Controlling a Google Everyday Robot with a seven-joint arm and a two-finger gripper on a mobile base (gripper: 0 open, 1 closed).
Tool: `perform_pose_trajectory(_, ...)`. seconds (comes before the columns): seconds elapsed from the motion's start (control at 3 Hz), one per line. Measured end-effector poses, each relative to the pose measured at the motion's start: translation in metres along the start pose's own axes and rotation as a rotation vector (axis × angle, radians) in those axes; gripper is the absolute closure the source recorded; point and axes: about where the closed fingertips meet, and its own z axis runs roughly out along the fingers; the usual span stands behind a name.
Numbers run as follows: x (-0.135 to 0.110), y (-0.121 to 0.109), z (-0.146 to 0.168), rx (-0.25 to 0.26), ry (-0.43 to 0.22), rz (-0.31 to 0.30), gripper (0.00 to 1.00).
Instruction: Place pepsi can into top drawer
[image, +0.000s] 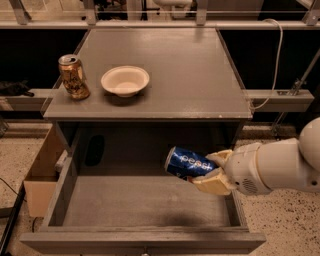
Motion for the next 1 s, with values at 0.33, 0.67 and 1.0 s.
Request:
perform_pose_trajectory(0.33, -0.009, 0.001, 0.043, -0.036, -0.005, 0.013, 1.00)
perform_pose_trajectory(0.67, -0.018, 0.000, 0.071, -0.058, -0.015, 0.015, 1.00)
perform_pose_trajectory(1.0, -0.005, -0.001, 0.102, -0.071, -0.002, 0.039, 1.00)
